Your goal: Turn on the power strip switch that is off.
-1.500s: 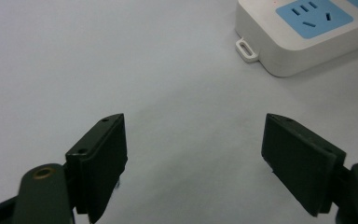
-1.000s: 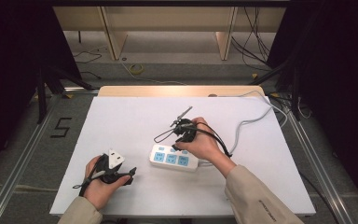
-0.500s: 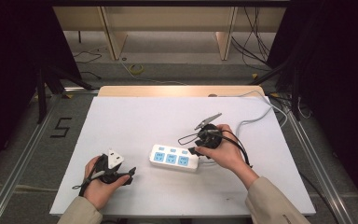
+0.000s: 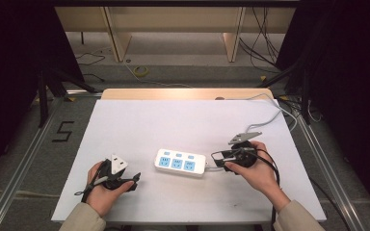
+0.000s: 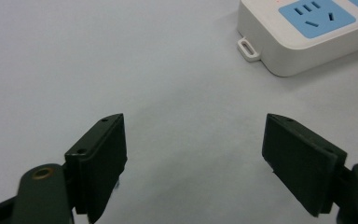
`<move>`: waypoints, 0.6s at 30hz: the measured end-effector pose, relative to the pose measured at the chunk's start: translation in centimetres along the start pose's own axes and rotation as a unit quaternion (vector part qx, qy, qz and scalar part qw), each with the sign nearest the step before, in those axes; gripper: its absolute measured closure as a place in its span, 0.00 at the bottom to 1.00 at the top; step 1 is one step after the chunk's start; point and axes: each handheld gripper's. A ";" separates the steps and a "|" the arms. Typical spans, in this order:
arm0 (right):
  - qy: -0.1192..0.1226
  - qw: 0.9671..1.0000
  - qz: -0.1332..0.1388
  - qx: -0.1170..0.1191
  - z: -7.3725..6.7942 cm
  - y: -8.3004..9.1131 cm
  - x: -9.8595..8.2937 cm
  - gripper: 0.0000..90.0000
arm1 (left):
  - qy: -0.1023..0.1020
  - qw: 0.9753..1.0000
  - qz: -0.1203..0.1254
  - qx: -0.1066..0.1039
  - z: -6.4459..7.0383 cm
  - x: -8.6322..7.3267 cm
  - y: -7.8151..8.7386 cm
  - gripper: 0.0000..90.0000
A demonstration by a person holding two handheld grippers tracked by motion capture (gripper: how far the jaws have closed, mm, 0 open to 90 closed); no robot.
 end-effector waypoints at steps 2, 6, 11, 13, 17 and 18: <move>-0.002 1.000 0.011 -0.001 0.2 0.7 -0.9 0.57 | 0.000 1.000 -0.001 0.000 0.0 0.0 0.0 0.24; -0.004 1.000 0.028 -0.001 0.4 1.9 -2.7 0.57 | 0.001 1.000 0.000 -0.001 0.1 0.0 0.0 0.24; -0.006 0.999 0.038 -0.002 0.4 2.5 -4.3 0.57 | 0.002 1.000 0.000 0.000 0.0 0.0 -0.1 0.24; -0.008 0.999 0.041 -0.002 0.4 2.6 -4.6 0.56 | 0.003 1.000 0.002 -0.001 -0.1 -0.1 -0.1 0.24; -0.008 0.999 0.045 -0.002 0.3 2.7 -4.7 0.56 | 0.018 1.000 -0.001 -0.002 -0.6 -0.2 -0.6 0.22; -0.007 0.999 0.044 -0.002 0.3 2.7 -4.8 0.55 | 0.027 1.000 -0.001 -0.002 -0.8 -0.3 -0.8 0.21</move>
Point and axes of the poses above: each handheld gripper's, and its own axes: y roughly backward along the jaws, x roughly out of its top, z roughly to its right, and after that the axes turned 3 degrees about z, right-handed
